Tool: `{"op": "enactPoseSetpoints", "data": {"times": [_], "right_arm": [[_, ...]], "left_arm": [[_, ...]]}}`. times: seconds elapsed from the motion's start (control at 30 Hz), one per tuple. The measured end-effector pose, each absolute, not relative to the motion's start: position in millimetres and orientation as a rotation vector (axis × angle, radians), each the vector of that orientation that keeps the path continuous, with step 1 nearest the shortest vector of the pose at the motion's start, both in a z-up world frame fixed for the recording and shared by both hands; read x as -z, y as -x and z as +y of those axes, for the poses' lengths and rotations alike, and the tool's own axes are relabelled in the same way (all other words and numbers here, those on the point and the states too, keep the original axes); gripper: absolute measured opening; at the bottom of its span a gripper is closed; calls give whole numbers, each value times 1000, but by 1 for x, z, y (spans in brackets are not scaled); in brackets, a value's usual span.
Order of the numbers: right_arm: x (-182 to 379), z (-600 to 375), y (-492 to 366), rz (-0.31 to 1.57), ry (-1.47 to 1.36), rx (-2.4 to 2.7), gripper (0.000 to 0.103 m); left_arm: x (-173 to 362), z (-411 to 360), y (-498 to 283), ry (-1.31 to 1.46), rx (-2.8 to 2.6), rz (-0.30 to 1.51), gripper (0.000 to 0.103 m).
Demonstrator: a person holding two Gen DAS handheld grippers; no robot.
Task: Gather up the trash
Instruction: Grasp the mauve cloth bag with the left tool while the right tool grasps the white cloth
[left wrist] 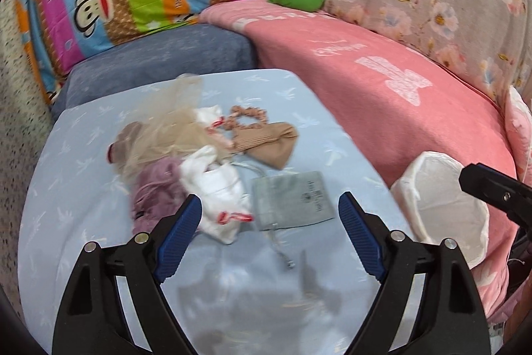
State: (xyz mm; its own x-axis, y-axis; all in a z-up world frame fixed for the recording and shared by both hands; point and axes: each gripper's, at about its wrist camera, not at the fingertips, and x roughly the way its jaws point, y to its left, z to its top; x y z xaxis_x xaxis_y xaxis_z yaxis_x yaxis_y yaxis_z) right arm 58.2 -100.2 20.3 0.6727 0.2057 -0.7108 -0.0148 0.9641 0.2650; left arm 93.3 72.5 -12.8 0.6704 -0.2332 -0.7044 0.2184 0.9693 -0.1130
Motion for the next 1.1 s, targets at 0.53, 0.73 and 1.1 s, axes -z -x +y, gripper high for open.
{"op": "enactPoseSetpoints", "data": {"times": [0.53,0.73,1.1], "right_arm": [[36,-1,-96,940,-182,-242,42],[56,24,-117,975,-173,-264,42],[80,56,-151,1014,-171,-284,42]], "left_arm": [[60,174,-115,136,74,898,81],[77,192,-128,180,59,944,81],[97,200,-146,247,91,1004,80]]}}
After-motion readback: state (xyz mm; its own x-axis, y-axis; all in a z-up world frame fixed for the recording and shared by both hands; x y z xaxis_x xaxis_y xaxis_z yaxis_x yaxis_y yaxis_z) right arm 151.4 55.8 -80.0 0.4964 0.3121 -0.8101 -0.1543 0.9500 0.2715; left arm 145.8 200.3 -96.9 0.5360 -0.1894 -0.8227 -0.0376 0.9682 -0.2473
